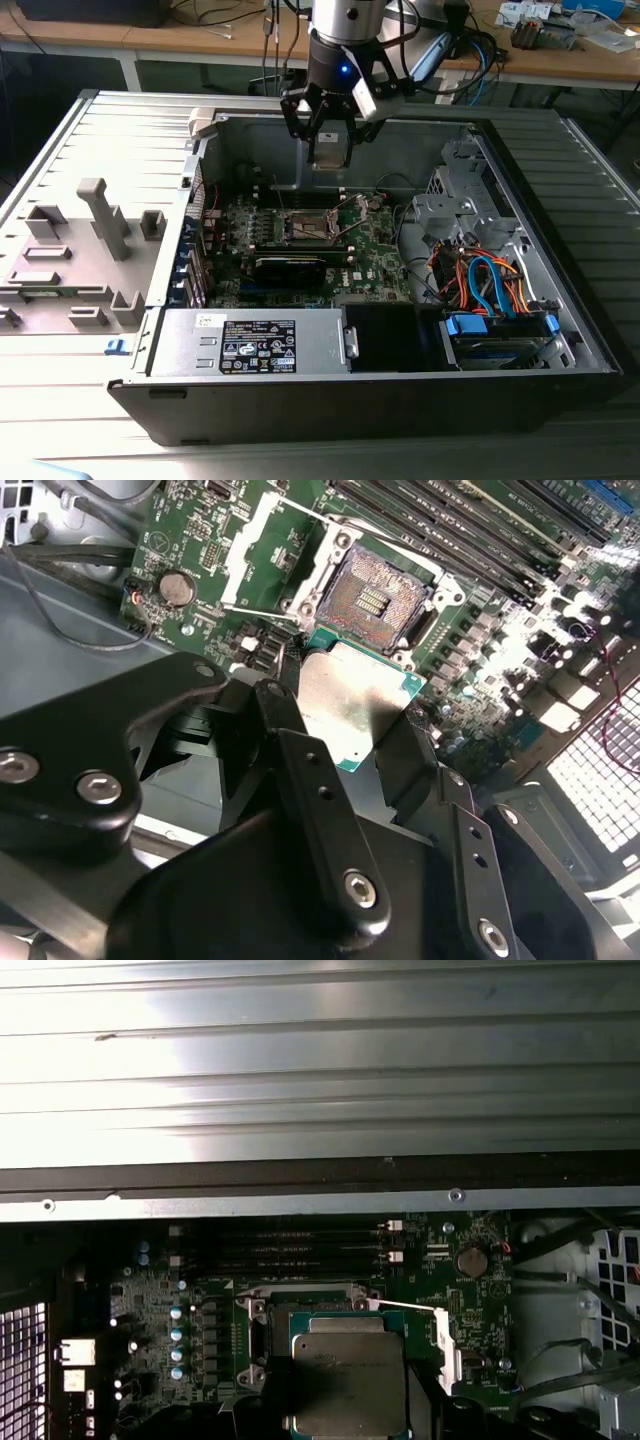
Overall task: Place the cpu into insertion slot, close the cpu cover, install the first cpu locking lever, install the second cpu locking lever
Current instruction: 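Place the cpu into insertion slot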
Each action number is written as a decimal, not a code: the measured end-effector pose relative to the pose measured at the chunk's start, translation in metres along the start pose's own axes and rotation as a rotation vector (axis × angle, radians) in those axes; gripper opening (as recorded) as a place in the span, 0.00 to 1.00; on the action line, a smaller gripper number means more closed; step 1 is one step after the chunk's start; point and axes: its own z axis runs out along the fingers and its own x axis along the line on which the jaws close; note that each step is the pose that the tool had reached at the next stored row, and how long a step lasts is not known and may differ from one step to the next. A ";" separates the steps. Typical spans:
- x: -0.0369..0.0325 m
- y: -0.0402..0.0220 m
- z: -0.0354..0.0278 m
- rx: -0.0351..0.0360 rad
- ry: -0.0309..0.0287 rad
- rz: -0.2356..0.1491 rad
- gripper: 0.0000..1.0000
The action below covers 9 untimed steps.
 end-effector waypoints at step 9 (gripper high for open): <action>-0.0002 -0.0055 0.0013 0.0001 0.0000 0.000 0.55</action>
